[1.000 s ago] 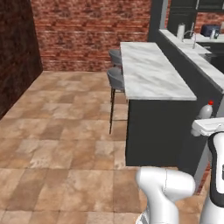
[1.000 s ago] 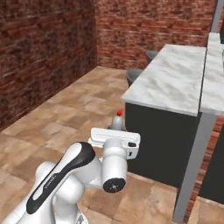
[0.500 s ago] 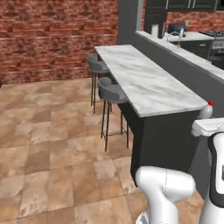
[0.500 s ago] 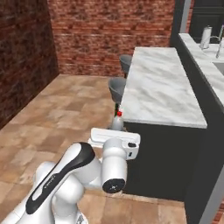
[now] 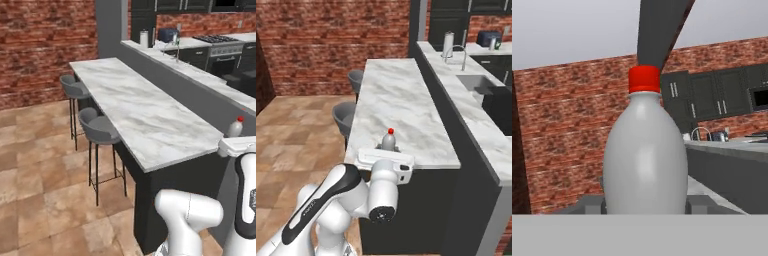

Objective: Move the drinks to the dining counter.

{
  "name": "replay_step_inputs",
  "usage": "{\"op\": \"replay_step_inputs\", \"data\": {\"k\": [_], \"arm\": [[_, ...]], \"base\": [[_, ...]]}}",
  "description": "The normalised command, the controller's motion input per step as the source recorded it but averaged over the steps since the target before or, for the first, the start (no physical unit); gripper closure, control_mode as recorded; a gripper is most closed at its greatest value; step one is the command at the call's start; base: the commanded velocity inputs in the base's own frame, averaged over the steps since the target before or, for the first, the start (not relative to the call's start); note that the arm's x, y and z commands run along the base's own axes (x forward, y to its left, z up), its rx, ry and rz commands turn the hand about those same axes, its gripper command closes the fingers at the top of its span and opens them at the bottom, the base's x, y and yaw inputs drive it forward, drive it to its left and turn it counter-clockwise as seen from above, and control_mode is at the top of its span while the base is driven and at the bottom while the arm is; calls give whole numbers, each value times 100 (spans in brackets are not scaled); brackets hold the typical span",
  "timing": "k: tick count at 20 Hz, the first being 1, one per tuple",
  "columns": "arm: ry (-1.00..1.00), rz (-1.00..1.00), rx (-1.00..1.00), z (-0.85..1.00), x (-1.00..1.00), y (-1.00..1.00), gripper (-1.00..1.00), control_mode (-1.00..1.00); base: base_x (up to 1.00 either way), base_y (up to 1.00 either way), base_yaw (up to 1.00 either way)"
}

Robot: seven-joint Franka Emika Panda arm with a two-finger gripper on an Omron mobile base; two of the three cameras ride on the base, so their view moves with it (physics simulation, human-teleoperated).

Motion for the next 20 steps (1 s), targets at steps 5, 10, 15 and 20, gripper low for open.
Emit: {"op": "replay_step_inputs", "data": {"k": [5,10,15,20], "arm": [[0,0,0,0,0,0,100,100],[0,0,0,0,0,0,100,100],[0,0,0,0,0,0,100,100],[0,0,0,0,0,0,100,100]], "base": [[100,-16,-19],[100,26,-15],[100,40,-16],[92,2,-8]]}}
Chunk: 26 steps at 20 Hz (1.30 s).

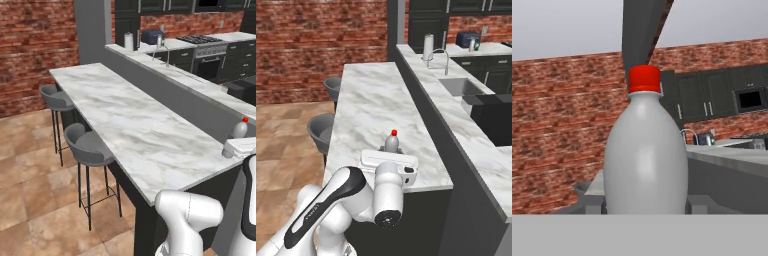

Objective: Move the drinks to the dining counter.

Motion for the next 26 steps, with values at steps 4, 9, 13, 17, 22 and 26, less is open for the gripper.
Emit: {"op": "replay_step_inputs", "data": {"k": [4,9,13,17,22,26], "arm": [[0,0,0,0,0,0,100,100],[0,0,0,0,0,0,100,100],[0,0,0,0,0,0,100,100],[0,0,0,0,0,0,100,100],[17,0,-2,3,48,38,100,-100],[14,0,0,0,48,42,100,-100]], "base": [[83,9,-3],[79,9,0],[66,11,1],[48,34,0],[0,0,0],[0,0,0]]}}
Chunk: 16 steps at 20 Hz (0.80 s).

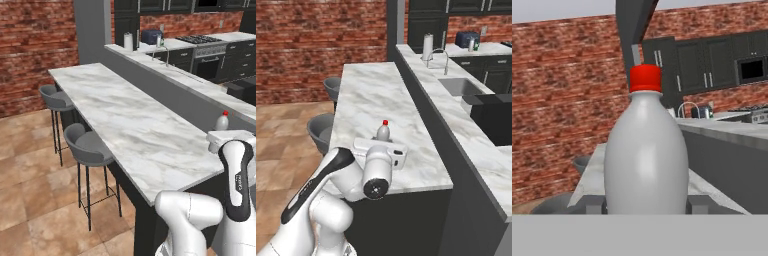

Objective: Move the drinks to the dining counter.

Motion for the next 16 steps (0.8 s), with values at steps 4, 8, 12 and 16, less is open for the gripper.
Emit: {"op": "replay_step_inputs", "data": {"k": [4,8,12,16], "arm": [[1,0,0,-13,50,39,100,-100],[-3,0,-4,-8,36,45,100,-100],[-4,0,-11,-26,27,32,100,-100],[-1,0,-11,-17,38,14,100,-100]], "base": [[0,0,0],[0,0,0],[0,0,0],[0,0,0]]}}
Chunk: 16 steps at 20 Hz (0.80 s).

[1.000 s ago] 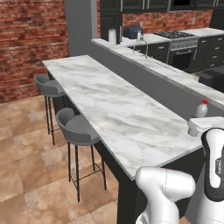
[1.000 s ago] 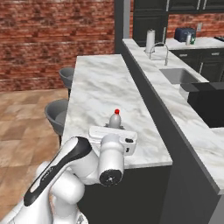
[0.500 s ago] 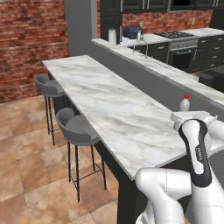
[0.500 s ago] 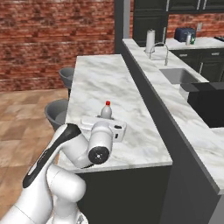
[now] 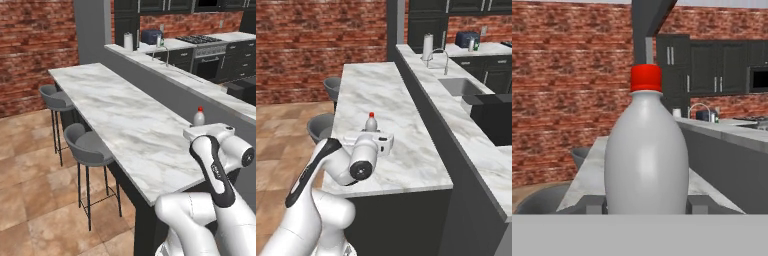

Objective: Move the drinks to the dining counter.

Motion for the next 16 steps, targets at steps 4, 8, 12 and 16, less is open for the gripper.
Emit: {"op": "replay_step_inputs", "data": {"k": [4,8,12,16], "arm": [[12,0,-2,-2,44,0,100,-100],[14,0,-3,0,35,0,100,-100],[12,0,-3,-1,27,0,100,-100],[1,0,-1,-10,9,0,100,-100]], "base": [[0,0,0],[0,0,0],[0,0,0],[0,0,0]]}}
